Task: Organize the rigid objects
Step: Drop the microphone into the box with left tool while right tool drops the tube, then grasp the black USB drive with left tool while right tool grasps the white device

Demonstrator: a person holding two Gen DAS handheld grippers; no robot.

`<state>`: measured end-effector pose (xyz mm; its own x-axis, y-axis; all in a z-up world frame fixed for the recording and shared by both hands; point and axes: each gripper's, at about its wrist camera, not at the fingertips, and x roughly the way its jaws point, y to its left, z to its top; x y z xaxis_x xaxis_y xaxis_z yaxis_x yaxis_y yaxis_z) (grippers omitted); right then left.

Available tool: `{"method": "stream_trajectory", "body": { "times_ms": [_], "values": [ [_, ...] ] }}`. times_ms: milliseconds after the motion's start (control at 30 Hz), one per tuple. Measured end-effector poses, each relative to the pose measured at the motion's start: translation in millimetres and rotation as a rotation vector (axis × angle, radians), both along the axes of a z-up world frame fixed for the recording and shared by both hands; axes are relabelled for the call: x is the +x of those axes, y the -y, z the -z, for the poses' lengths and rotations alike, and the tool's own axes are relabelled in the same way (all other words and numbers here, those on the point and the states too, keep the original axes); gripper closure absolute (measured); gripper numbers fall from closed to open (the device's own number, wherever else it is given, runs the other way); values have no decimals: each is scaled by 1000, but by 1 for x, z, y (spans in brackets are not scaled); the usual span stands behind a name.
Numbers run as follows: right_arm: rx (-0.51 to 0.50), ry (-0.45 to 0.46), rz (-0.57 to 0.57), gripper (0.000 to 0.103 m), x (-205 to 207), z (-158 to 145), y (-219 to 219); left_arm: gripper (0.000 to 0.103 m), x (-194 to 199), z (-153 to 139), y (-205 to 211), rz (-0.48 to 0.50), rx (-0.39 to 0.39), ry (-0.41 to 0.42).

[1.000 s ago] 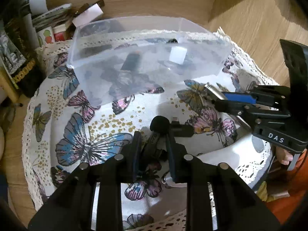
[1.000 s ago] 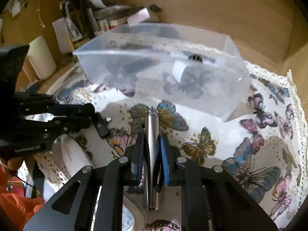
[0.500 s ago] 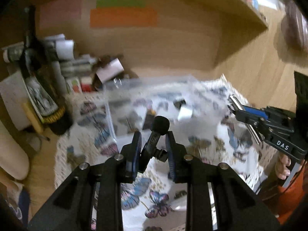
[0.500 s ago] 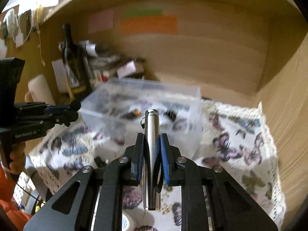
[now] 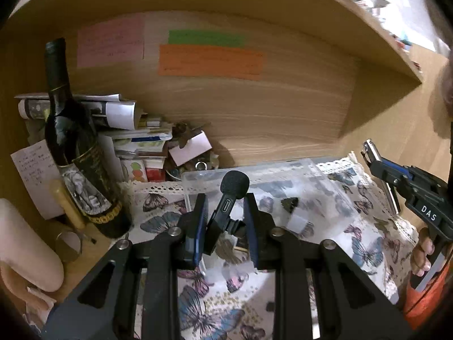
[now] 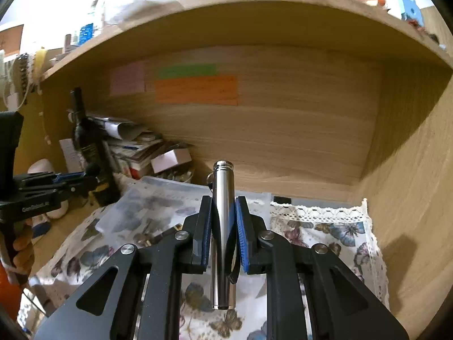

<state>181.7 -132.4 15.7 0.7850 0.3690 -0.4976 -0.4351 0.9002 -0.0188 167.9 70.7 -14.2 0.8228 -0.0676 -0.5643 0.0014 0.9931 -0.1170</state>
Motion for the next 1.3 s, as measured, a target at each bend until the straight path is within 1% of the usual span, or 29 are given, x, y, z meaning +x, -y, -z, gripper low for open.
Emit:
{"method": "stream_trajectory", "body": {
  "times_ms": [200, 400, 600, 700, 900, 933, 1000, 1033, 1067, 1133, 1200, 1267, 1300],
  "values": [
    [6, -76, 18, 88, 34, 22, -4, 78, 30, 16, 2, -3, 7, -70],
    [-11, -178, 37, 88, 61, 56, -7, 78, 59, 49, 11, 36, 27, -170],
    [-58, -234, 58, 88, 76, 78, -11, 78, 81, 80, 19, 56, 47, -252],
    [-80, -244, 58, 88, 78, 83, -14, 78, 84, 81, 26, 51, 86, -239],
    [-97, -256, 62, 88, 80, 87, -17, 78, 89, 81, 25, 42, 87, -240],
    [-94, -257, 63, 88, 80, 87, -17, 76, 89, 82, 25, 38, 88, -243],
    [-87, -262, 57, 87, 80, 86, -16, 70, 88, 80, 25, 32, 87, -245],
    [-82, -263, 55, 85, 80, 86, -16, 64, 87, 79, 25, 30, 86, -243],
    [-77, -260, 55, 79, 78, 84, -15, 58, 84, 77, 25, 32, 83, -237],
    [-62, -246, 51, 73, 74, 79, -13, 50, 76, 70, 26, 29, 87, -217],
    [-53, -225, 45, 68, 69, 71, -13, 46, 66, 61, 26, 29, 104, -189],
    [-42, -201, 33, 60, 61, 62, -12, 36, 53, 52, 28, 32, 117, -167],
    [-39, -187, 28, 58, 56, 57, -12, 33, 48, 48, 28, 33, 121, -158]
  ]
}}
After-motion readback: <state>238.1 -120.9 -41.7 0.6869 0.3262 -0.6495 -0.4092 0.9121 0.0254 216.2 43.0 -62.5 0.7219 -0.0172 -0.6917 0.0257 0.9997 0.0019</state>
